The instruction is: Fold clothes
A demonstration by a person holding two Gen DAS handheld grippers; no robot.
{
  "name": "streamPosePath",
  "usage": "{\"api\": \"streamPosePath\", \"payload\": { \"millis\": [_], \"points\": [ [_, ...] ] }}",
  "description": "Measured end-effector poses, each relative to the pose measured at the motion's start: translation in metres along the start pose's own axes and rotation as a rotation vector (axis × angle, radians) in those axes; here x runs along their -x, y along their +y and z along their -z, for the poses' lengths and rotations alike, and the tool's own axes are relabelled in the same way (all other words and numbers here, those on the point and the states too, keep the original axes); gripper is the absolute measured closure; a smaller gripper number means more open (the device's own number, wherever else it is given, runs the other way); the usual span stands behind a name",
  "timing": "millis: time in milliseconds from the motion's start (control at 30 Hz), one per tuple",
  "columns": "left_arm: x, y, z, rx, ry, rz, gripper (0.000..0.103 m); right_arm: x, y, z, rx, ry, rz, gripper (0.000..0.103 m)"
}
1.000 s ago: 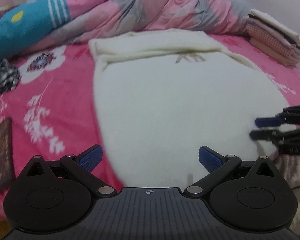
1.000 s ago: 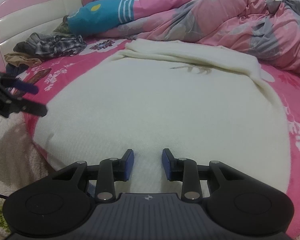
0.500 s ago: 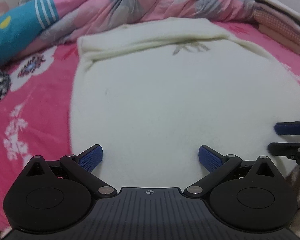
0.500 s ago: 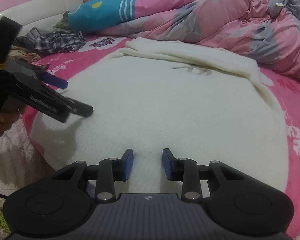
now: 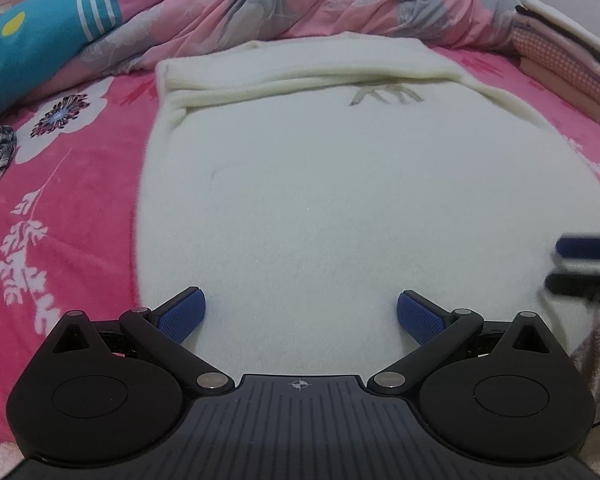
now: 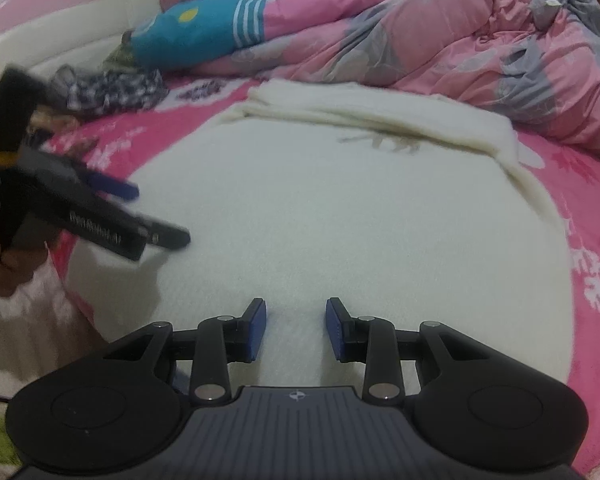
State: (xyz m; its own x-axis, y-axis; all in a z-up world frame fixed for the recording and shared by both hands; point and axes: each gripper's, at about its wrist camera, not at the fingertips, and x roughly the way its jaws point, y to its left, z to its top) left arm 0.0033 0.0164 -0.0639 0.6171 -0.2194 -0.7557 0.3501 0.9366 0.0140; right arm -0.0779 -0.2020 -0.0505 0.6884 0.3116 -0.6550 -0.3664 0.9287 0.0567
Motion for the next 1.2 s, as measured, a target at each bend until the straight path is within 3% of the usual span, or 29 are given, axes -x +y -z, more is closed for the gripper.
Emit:
{"api": "streamPosePath", "payload": {
  "millis": [167, 333, 1200],
  "points": [
    [0.000, 0.001, 0.000, 0.002, 0.002, 0.002, 0.000, 0.007, -0.019, -0.010, -0.039, -0.049, 0.081, 0.068],
    [0.000, 0.001, 0.000, 0.002, 0.004, 0.002, 0.000, -0.007, -0.040, -0.006, -0.112, 0.001, 0.157, 0.068],
    [-0.001, 0.001, -0.001, 0.004, 0.014, 0.001, 0.000, -0.015, -0.044, 0.003, -0.149, 0.019, 0.151, 0.064]
  ]
}}
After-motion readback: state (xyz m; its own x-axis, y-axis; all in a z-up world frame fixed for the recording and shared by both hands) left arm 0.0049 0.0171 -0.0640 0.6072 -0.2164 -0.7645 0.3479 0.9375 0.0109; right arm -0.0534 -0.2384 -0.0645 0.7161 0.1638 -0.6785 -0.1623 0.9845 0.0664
